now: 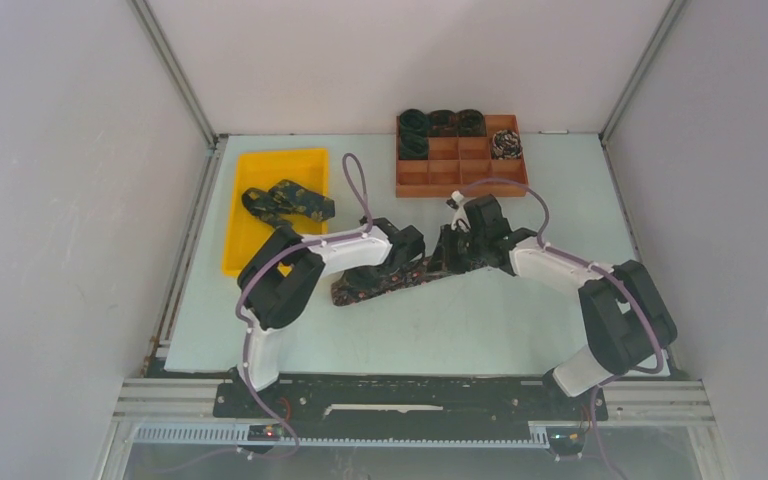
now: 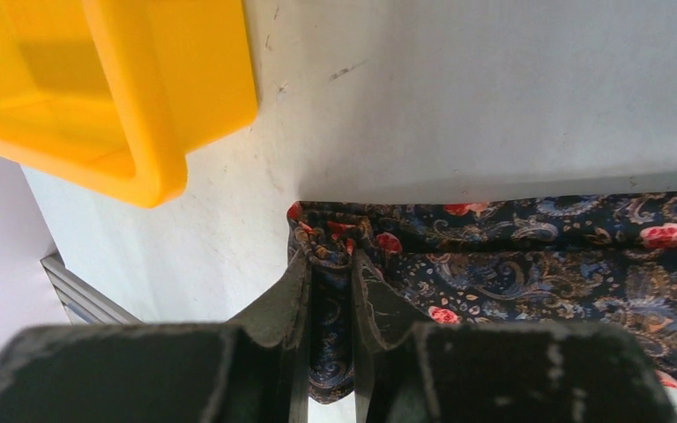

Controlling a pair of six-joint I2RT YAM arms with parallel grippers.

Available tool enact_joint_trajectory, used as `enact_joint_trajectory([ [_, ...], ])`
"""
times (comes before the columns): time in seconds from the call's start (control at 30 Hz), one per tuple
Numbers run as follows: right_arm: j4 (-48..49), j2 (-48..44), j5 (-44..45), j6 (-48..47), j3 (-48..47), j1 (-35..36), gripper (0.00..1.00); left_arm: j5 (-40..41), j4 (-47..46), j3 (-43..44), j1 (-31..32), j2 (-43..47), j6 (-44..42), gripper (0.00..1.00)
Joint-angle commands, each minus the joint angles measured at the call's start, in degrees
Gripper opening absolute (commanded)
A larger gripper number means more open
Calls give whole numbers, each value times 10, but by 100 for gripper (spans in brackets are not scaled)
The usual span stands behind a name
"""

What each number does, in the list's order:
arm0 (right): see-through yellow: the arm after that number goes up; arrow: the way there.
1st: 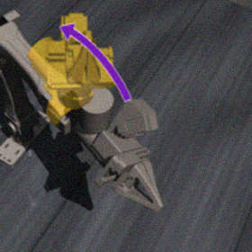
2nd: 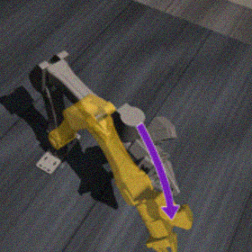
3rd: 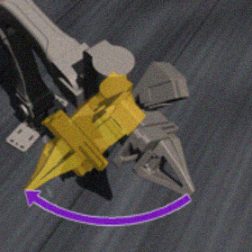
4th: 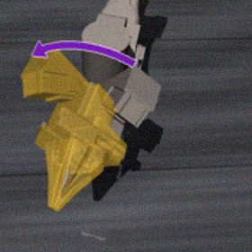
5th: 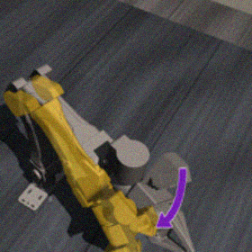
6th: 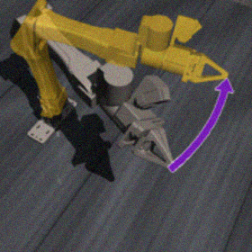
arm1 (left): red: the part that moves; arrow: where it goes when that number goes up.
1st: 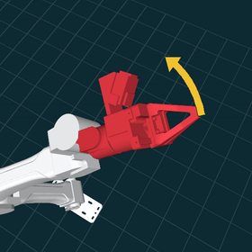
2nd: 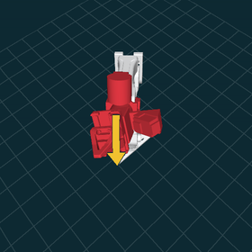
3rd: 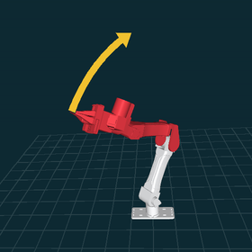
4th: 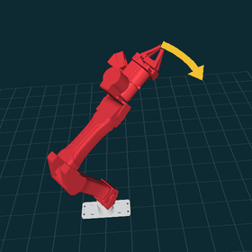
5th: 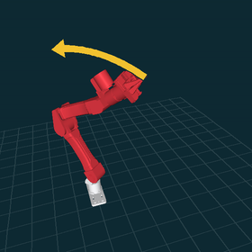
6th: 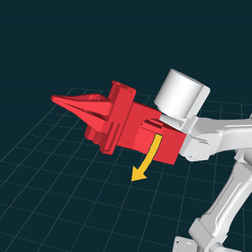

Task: Roll the ties
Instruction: Roll the tie at the center of the board.

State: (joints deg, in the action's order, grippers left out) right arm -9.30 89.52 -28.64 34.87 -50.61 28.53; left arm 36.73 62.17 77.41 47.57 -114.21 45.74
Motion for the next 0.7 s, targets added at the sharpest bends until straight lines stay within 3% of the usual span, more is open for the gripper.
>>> enact_joint_trajectory([
  [0.0, 4, -35, -11, -15, 10, -7, 8, -9, -5, 33, 6, -22, 25, 11],
  [0.37, -7, -60, -12, -18, 18, -14, 8, -73, -36, 56, 7, -42, 21, 36],
  [0.67, 3, -68, -16, -9, 18, -13, 8, -94, -62, 38, 8, 3, 29, 51],
])
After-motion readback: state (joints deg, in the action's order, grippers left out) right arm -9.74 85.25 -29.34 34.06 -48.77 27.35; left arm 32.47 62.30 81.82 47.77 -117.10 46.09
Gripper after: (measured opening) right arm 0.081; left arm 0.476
